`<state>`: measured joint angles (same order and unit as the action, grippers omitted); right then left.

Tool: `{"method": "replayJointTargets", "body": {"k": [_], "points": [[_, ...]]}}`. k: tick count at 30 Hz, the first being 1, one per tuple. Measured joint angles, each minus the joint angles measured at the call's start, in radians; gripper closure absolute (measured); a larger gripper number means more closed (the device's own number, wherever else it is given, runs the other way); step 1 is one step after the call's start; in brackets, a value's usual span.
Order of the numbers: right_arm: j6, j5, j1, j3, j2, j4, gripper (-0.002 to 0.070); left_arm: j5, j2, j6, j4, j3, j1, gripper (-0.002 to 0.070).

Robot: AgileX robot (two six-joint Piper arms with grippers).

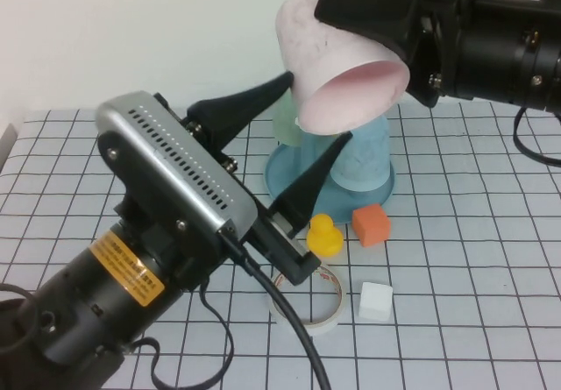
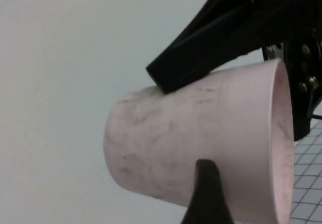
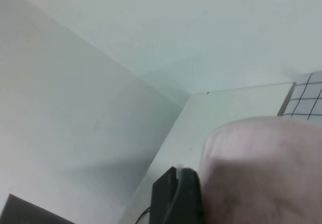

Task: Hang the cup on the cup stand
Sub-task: Adjust the cup with two arms, then place the cup on the cup holder

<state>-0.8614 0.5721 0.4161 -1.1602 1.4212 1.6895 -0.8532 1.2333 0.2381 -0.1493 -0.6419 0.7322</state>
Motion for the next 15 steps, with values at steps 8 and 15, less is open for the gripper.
{"method": "replayJointTargets", "body": {"k": [8, 15], "points": [[-0.077, -0.004, 0.0, 0.0, 0.0, 0.0, 0.0099, 0.196, -0.097, -0.07, -0.091, 0.0, 0.003, 0.0225], [-0.217, 0.0, -0.01, 0.0, -0.038, 0.0, 0.0101, 0.781, -0.406, -0.217, -0.043, 0.001, 0.005, 0.0421]]}}
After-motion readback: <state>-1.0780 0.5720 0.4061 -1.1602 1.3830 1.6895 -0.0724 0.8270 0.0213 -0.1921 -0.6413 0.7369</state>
